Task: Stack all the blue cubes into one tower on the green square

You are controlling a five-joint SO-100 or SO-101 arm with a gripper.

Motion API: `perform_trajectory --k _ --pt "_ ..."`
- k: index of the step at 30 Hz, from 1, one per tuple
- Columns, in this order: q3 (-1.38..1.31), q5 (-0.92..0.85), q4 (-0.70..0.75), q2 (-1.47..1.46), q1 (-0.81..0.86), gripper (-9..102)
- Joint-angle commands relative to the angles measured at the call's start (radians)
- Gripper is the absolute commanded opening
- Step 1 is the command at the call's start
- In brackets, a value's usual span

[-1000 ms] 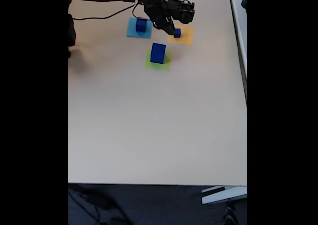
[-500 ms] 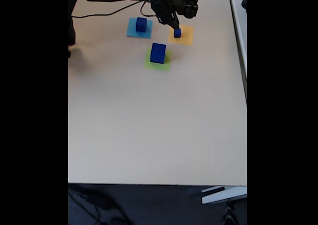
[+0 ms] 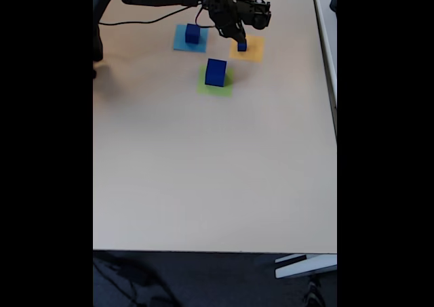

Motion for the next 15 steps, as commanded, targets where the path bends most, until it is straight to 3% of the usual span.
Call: perform_trajectory --k 1,15 --pt "-0.067 0.011 -0.025 0.012 -0.017 0" --pt "-0.072 0.000 -0.075 -0.034 -0.031 0"
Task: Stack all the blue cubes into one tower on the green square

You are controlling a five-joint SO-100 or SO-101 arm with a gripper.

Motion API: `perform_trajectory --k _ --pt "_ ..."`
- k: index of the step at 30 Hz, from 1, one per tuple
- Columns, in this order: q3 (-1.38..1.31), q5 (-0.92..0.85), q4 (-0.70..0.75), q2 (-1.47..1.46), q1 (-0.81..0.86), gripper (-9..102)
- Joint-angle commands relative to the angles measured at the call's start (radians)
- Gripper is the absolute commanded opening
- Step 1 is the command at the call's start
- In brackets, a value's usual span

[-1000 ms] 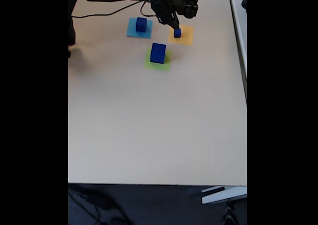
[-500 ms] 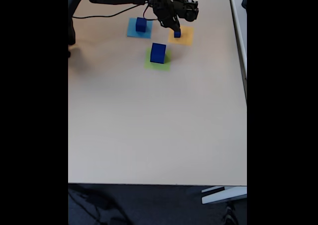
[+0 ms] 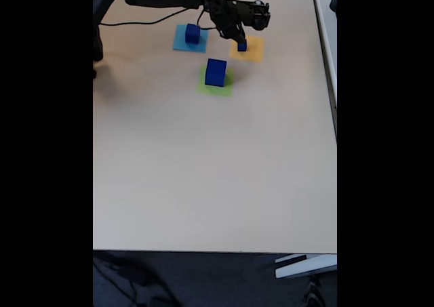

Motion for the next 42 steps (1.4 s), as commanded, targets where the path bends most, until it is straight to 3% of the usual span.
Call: perform_trajectory --k 1,42 --pt "-0.063 0.003 -0.029 0.025 0.000 0" --pt "-0.077 0.025 -0.037 -0.006 -0.008 4"
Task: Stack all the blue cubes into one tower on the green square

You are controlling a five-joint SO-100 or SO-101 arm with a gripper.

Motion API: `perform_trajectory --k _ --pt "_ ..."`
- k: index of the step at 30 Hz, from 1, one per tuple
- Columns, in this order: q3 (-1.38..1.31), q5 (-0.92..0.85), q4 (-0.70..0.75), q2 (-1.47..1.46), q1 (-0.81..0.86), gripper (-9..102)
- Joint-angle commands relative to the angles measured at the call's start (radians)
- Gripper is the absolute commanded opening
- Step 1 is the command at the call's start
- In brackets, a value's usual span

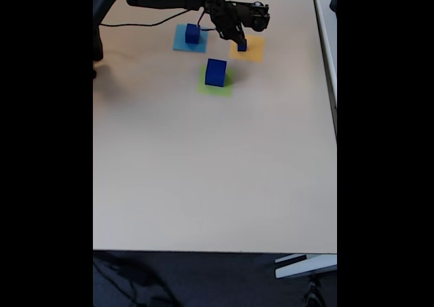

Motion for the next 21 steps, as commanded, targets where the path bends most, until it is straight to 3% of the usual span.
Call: perform_trajectory --k 1,21 --pt "-0.069 0.011 -0.020 0.018 -0.009 4" --pt "-0.067 0.008 -0.020 0.021 -0.009 12"
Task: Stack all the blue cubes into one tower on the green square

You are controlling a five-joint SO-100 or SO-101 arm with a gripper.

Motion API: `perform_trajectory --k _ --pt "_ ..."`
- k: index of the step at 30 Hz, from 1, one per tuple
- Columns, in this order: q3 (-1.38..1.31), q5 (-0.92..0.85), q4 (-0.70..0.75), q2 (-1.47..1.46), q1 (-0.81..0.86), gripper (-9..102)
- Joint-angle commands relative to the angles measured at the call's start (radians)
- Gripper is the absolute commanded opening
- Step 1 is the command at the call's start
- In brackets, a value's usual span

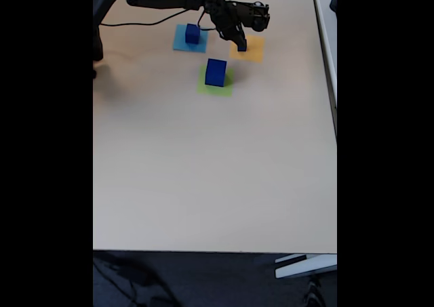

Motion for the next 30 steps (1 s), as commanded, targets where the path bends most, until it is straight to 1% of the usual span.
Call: perform_trajectory --k 1,12,17,20,24,28,30 --pt "-0.067 0.002 -0.020 0.023 -0.009 12" --pt "-0.132 -0.038 -0.031 0.031 0.005 19" --pt "-0.206 -0.081 -0.020 0.035 0.017 24" --pt "-0.252 -0.091 0.040 0.048 0.021 26" --pt "-0.262 -0.031 0.161 0.084 0.003 24" --pt "-0.221 0.057 0.216 0.124 -0.035 24" --pt "-0.221 0.064 0.236 0.127 -0.041 25"
